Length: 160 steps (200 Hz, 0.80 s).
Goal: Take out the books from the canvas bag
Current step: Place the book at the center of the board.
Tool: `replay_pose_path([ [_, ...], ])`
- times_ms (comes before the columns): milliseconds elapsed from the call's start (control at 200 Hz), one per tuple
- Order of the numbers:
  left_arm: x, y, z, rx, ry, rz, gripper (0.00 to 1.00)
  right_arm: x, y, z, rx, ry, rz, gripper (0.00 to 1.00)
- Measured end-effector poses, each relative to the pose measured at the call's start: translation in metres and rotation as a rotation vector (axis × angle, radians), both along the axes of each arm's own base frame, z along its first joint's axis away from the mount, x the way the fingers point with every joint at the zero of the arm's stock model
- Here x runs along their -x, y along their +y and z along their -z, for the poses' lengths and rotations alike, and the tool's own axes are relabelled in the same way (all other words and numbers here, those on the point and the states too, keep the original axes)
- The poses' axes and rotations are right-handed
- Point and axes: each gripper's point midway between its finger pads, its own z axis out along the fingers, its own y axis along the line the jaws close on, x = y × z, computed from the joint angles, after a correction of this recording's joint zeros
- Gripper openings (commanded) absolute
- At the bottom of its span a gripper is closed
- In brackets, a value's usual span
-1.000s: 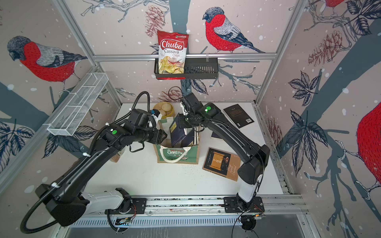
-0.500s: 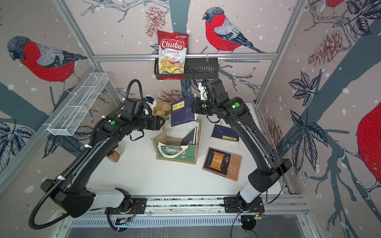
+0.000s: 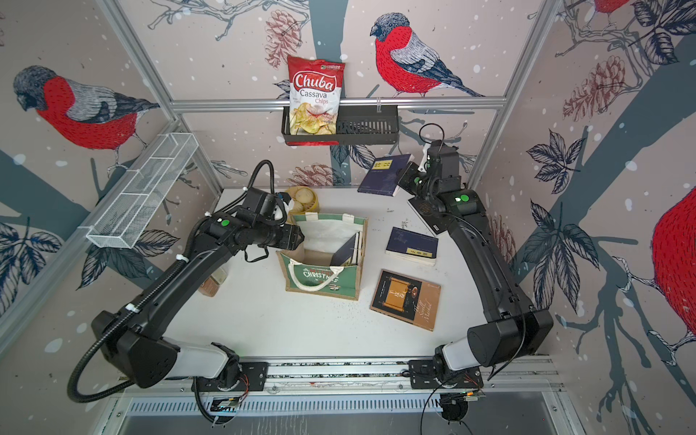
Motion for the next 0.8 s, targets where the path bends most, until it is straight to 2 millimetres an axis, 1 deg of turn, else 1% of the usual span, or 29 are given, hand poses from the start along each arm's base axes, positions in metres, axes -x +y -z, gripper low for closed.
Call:
replay_pose_path([
  [40, 0.000, -0.001, 0.004, -0.004, 0.014, 0.002, 0.66, -0.007, -0.007, 0.008, -0.010, 0.002, 0.034, 0.00],
  [90, 0.001, -0.001, 0.010, -0.011, 0.035, 0.004, 0.66, -0.015, -0.011, 0.018, -0.010, 0.004, 0.058, 0.00],
  [165, 0.003, -0.001, 0.017, -0.020, 0.065, 0.008, 0.65, -0.028, -0.008, 0.032, -0.017, 0.000, 0.078, 0.00],
  [230, 0.004, -0.002, 0.020, -0.022, 0.086, 0.013, 0.65, -0.039, -0.005, 0.040, 0.018, -0.014, 0.112, 0.00],
  [280, 0.004, -0.003, 0.019, -0.027, 0.094, 0.013, 0.65, -0.047, 0.002, 0.041, 0.037, -0.022, 0.116, 0.00],
  [335, 0.003, -0.003, 0.016, -0.025, 0.095, 0.014, 0.64, -0.058, 0.007, 0.035, 0.039, -0.036, 0.125, 0.00],
  [390, 0.001, -0.004, 0.013, -0.021, 0.090, 0.014, 0.64, -0.070, 0.007, 0.029, 0.041, -0.055, 0.148, 0.00],
  [450, 0.001, -0.005, 0.011, -0.019, 0.087, 0.014, 0.64, -0.074, 0.007, 0.027, 0.053, -0.070, 0.181, 0.00],
  [485, 0.001, -0.005, 0.010, -0.017, 0.089, 0.016, 0.64, -0.073, 0.012, 0.029, 0.058, -0.076, 0.183, 0.00],
  [535, 0.003, -0.005, 0.011, -0.018, 0.096, 0.017, 0.64, -0.065, 0.022, 0.034, 0.063, -0.081, 0.173, 0.00],
  [590, 0.005, -0.004, 0.012, -0.022, 0.106, 0.017, 0.64, -0.051, 0.037, 0.044, 0.065, -0.078, 0.145, 0.00],
  [695, 0.007, -0.005, 0.013, -0.017, 0.114, 0.023, 0.64, -0.020, 0.054, 0.054, 0.073, -0.084, 0.132, 0.00],
  [750, 0.007, -0.005, 0.013, -0.017, 0.115, 0.024, 0.64, -0.005, 0.055, 0.056, 0.058, -0.096, 0.136, 0.00],
  [800, 0.008, -0.004, 0.015, -0.019, 0.119, 0.024, 0.64, 0.006, 0.051, 0.061, 0.032, -0.102, 0.152, 0.00],
])
